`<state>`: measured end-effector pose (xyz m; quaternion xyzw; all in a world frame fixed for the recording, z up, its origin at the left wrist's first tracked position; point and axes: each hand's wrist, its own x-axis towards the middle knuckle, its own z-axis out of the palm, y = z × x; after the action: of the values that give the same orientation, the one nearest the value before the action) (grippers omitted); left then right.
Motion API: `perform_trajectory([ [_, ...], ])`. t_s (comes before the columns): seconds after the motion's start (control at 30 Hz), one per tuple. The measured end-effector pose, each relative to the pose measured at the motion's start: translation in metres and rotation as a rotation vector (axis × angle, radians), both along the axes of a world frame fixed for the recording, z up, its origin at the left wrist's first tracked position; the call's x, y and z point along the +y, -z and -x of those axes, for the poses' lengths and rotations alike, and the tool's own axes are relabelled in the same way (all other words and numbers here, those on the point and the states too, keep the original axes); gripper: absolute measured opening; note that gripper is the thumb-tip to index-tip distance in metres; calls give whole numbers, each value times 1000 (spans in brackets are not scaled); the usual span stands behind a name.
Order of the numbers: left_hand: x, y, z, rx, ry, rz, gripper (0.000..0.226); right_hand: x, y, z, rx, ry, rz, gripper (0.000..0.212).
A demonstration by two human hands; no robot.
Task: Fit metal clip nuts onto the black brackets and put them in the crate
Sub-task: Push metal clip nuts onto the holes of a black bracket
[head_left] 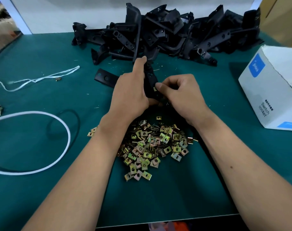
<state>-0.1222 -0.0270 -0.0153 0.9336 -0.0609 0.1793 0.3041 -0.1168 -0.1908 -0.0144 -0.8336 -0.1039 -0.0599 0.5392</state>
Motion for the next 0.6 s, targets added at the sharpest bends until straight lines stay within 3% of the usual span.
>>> perform_trajectory([
  [0.2,5,7,-8,83,31,87,134,-31,-12,-9,-40,-43,431,27],
  [0.33,15,13,-9,121,20,186,133,-43,-17,-11,67,-195,672,23],
  [0.5,23,12,-8,248,104,288,135,-38,-10,-13,-40,-179,671,8],
  [0.6,24,9,-8,292,149,373,138,-35,-7,-13,-48,-104,496,9],
])
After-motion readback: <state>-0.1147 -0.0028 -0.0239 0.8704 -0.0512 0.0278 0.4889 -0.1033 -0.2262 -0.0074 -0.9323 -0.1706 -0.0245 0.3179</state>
